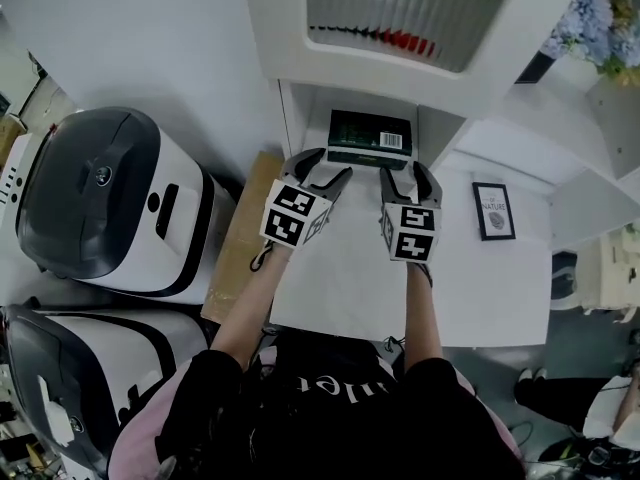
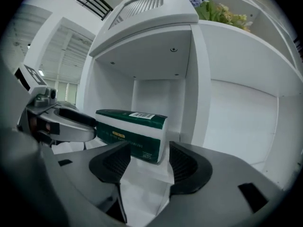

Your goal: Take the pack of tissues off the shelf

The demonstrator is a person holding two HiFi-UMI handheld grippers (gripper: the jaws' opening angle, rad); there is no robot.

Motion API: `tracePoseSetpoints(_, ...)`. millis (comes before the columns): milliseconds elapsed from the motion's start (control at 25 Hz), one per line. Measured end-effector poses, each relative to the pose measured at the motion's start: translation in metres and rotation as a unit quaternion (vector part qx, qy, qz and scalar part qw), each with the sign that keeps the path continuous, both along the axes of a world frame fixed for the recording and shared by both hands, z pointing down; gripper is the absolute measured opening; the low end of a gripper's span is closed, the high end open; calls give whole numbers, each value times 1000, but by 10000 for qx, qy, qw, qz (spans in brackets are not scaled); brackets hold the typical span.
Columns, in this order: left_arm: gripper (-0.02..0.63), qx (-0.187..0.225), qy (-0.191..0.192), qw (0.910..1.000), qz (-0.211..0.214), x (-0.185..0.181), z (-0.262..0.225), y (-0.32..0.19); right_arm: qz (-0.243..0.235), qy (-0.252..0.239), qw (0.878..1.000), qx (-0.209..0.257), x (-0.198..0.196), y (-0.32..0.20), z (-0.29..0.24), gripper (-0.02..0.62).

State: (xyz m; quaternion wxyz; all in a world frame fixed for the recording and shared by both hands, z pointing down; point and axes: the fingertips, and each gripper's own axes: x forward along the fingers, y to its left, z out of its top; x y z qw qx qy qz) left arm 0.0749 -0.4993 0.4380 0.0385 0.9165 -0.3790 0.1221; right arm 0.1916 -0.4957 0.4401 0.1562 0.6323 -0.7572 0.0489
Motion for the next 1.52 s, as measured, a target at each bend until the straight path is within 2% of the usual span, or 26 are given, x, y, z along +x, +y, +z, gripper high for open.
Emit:
tracePoseSetpoints(280, 245, -47, 101, 9999, -87, 5, -5, -20, -247, -433, 9988, 38, -10, -14, 0, 247)
tracePoseSetpoints(480, 244, -30, 94, 9999, -95, 5, -4, -27, -426, -173, 9989, 68, -10, -13, 2, 245)
tracePoseSetpoints(680, 215, 23, 153, 9998, -106, -2, -5, -17, -458, -198, 9988, 6, -6, -2, 1, 213)
tracePoseSetpoints(1120, 207, 221, 142, 9995, 190, -24, -8, 52, -568, -52, 9984, -55, -27, 75, 2, 184)
tracePoseSetpoints(1520, 206, 267, 258, 9992, 115, -71, -11, 134, -648, -208, 9976, -162, -72, 155, 2, 183)
